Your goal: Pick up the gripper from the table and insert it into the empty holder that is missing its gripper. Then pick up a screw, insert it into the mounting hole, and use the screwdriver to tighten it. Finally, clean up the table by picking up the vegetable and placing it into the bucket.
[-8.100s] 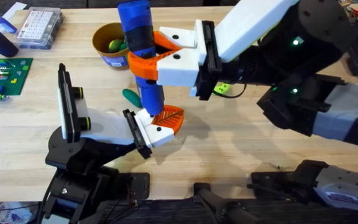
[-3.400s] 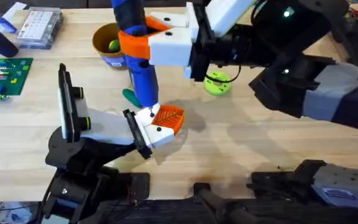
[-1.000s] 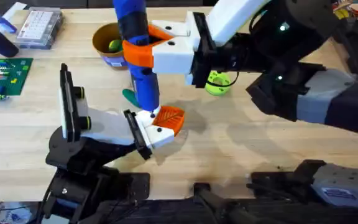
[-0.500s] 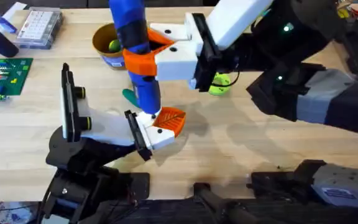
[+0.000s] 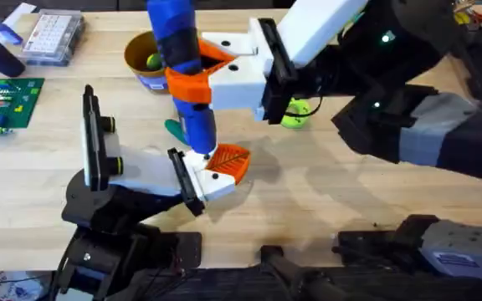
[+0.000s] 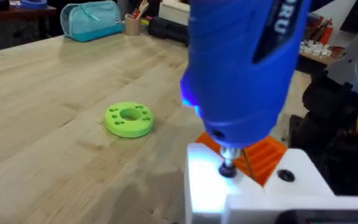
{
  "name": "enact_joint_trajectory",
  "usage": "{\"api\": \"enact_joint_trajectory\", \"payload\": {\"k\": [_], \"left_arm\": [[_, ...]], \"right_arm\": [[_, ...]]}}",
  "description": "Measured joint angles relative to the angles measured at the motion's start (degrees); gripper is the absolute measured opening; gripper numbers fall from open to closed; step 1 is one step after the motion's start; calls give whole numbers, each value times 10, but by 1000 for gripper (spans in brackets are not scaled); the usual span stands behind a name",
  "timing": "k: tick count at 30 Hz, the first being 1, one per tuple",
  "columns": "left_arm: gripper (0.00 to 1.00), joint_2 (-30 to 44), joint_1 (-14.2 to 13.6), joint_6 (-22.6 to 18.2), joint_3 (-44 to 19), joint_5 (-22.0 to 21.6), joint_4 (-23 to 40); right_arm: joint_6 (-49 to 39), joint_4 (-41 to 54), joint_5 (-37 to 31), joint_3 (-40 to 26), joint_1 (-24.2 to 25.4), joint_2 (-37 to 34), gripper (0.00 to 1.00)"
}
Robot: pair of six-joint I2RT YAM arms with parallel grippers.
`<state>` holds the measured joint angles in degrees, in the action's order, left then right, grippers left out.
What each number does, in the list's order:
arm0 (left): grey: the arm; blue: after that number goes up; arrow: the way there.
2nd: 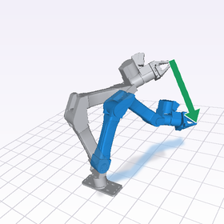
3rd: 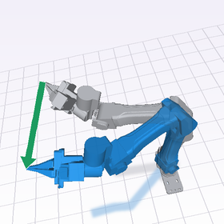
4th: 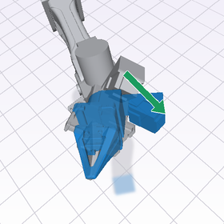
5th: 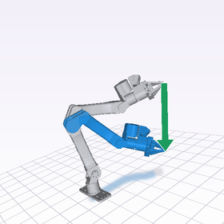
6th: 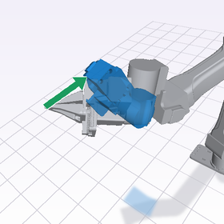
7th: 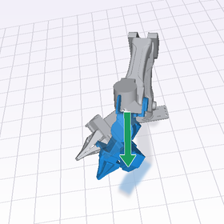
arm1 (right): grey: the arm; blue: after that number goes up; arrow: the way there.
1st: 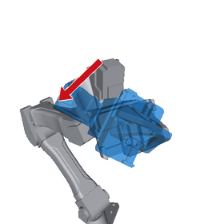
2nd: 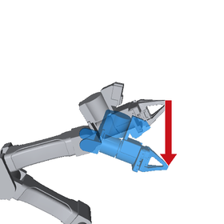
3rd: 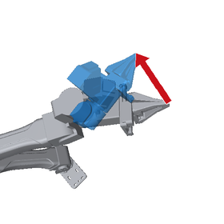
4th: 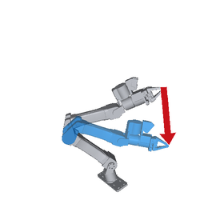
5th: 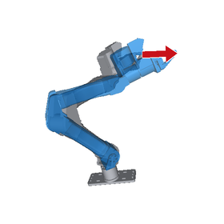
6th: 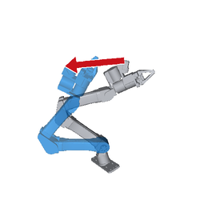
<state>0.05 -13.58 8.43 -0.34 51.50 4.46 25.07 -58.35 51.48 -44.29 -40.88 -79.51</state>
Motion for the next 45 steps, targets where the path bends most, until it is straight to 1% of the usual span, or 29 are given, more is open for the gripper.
{"api": "enact_joint_trajectory", "payload": {"k": [6, 14, 20, 26, 32, 45], "left_arm": [[20, 0, 0, 0, 0, 1, 0], [20, 0, 0, 0, 0, 1, 0], [20, 0, 0, 0, 0, -2, -1], [20, 0, 0, 0, 0, -3, -1], [20, 0, 0, 0, 0, -3, -1], [20, 0, 0, -2, 0, -3, -1]], "right_arm": [[-3, -1, -7, 0, -11, 0, 45], [-5, -12, -21, 4, -13, -1, 45], [-4, -46, -19, 10, -14, -7, 45], [-2, -57, -17, 10, -15, -9, 47], [0, -94, -11, 14, -15, -11, 46], [30, -98, -8, 14, -2, -11, 46]]}}
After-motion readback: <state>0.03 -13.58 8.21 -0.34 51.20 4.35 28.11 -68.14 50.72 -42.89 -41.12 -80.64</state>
